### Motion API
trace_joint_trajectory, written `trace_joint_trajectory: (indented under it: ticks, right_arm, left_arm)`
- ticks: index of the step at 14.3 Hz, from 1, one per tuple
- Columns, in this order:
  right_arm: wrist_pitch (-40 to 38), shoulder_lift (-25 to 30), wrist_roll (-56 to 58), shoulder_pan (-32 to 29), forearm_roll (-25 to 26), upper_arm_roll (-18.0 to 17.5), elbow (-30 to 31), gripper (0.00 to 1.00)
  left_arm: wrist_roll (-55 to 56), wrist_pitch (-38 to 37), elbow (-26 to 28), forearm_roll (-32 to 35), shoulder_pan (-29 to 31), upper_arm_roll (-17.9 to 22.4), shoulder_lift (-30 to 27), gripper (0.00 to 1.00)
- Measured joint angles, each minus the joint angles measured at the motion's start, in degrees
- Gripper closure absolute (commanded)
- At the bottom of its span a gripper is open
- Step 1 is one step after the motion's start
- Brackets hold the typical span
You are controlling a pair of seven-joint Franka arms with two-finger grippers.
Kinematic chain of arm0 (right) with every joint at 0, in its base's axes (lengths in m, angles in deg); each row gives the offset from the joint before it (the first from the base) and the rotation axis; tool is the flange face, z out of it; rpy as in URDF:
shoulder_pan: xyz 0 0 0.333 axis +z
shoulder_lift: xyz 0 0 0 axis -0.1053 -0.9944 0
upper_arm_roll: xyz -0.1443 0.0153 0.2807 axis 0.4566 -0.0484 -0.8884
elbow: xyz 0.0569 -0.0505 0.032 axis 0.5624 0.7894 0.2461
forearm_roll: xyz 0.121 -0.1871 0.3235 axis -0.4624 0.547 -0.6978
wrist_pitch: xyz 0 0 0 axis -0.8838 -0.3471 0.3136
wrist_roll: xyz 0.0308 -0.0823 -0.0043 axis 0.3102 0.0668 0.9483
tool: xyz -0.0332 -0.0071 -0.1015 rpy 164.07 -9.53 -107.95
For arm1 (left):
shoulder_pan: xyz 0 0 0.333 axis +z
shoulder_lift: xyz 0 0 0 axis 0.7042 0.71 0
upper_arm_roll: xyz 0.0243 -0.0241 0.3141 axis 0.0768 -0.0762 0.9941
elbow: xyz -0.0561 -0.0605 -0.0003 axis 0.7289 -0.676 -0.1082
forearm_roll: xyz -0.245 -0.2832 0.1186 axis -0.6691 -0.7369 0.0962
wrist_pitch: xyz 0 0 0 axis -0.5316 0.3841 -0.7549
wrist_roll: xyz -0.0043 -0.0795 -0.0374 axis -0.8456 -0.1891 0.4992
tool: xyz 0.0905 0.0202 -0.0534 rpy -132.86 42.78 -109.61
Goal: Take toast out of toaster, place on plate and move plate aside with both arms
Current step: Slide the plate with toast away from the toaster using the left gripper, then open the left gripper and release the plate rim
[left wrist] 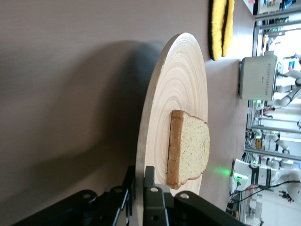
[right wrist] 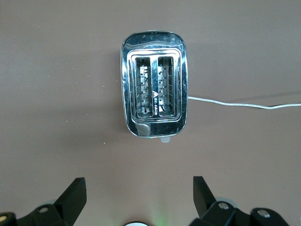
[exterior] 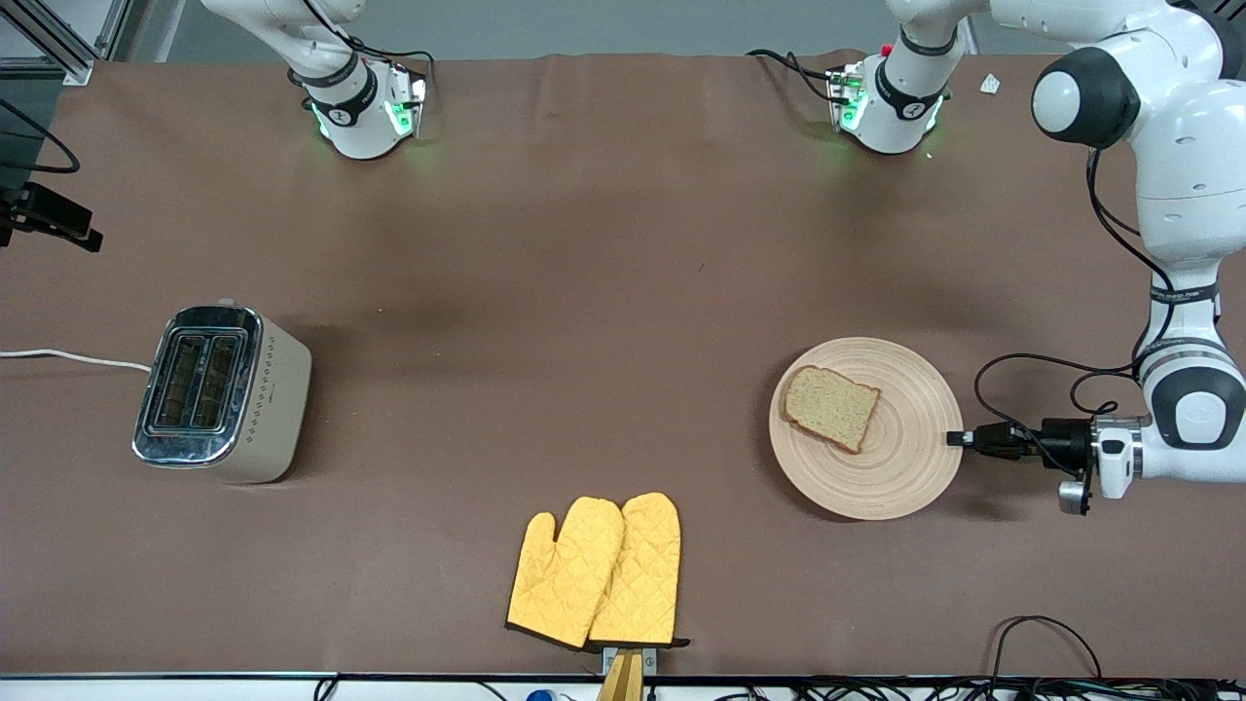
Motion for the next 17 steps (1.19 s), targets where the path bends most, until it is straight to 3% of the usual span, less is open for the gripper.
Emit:
trace_joint_trajectory:
  ticks: [5, 6, 7, 13, 17]
  right_arm:
    - [-0.17, 0.00, -0.01, 0.05, 0.00, -0.01, 0.35, 0.00]
    - [-0.17, 0.00, -0.01, 0.05, 0.00, -0.01, 0.40, 0.00]
    - [-0.18, 0.00, -0.01, 0.07, 0.00, -0.01, 0.41, 0.00]
    - [-0.68, 0.09, -0.05, 1.22, -0.02, -0.04, 0.41, 0.00]
    - [-0.88, 0.11, -0.06, 1.34, -0.02, -0.03, 0.41, 0.00]
  left_arm:
    - [-0.41, -0.09, -0.27, -0.01, 3.59, -0.09, 1.20, 0.96]
    - [-0.41, -0.04, -0.27, -0.01, 3.75, -0.09, 1.24, 0.87]
    - [-0.41, -0.04, -0.29, -0.01, 3.76, -0.10, 1.24, 0.01]
    - [0.01, -0.04, -2.44, 0.38, 2.64, -0.38, 1.05, 0.00]
    - [5.91, 0.02, -10.26, 8.14, -4.91, 2.09, -2.68, 0.00]
